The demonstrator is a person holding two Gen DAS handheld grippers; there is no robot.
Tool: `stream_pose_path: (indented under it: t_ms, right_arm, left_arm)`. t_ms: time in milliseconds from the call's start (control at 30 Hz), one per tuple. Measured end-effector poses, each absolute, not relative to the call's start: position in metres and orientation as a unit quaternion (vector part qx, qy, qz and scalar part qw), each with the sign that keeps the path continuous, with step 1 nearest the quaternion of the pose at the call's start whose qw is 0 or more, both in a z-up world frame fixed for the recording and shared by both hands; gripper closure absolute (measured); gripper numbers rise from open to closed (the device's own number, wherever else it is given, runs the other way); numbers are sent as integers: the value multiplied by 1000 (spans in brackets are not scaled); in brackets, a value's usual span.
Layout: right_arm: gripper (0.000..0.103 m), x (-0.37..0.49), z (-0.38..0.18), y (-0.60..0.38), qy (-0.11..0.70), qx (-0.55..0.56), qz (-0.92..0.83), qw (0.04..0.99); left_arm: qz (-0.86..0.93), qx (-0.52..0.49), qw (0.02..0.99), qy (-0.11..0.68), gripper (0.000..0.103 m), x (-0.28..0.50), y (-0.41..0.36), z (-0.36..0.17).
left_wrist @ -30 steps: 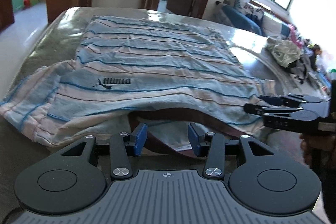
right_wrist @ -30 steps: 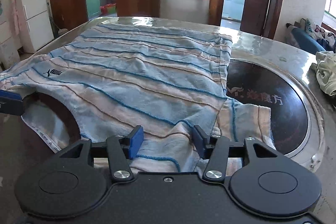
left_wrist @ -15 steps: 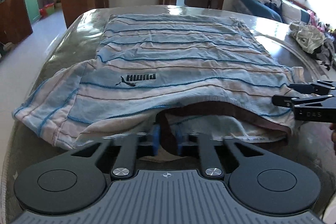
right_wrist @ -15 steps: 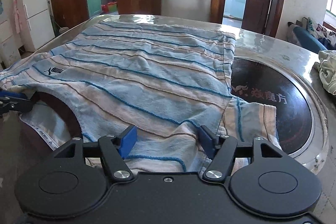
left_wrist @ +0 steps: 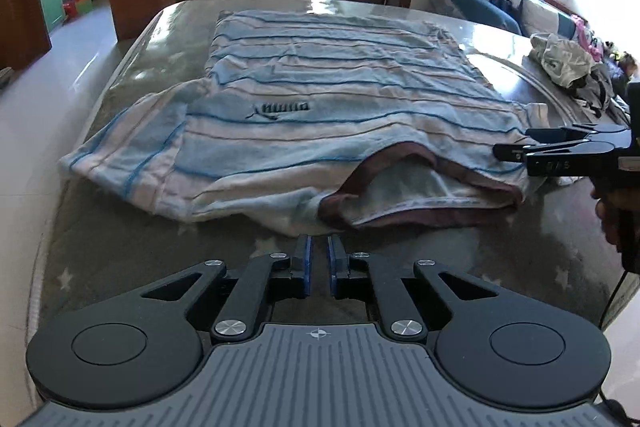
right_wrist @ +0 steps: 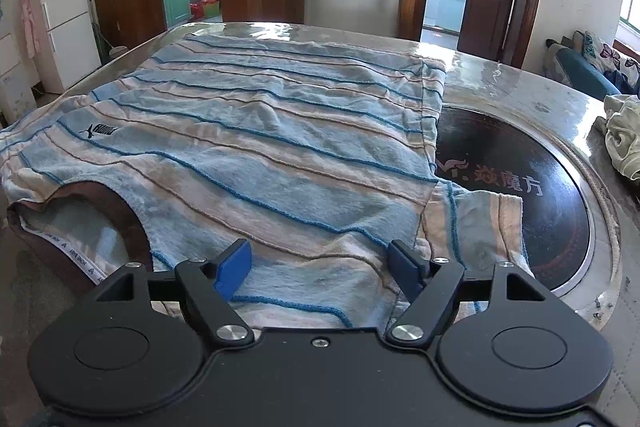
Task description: Fold clothes
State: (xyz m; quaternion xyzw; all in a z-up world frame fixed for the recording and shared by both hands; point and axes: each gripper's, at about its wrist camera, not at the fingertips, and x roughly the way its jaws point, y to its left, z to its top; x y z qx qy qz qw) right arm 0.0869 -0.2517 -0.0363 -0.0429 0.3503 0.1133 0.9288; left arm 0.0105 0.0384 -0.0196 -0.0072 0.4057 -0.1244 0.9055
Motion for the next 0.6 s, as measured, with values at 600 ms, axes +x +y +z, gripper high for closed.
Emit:
stream_pose_path:
  t_ms: [600]
  right_arm:
    - [24,55,-33,-221,349,-128,162,914]
  left_arm:
    - [-127,-27,909,395,92,71,15,-43]
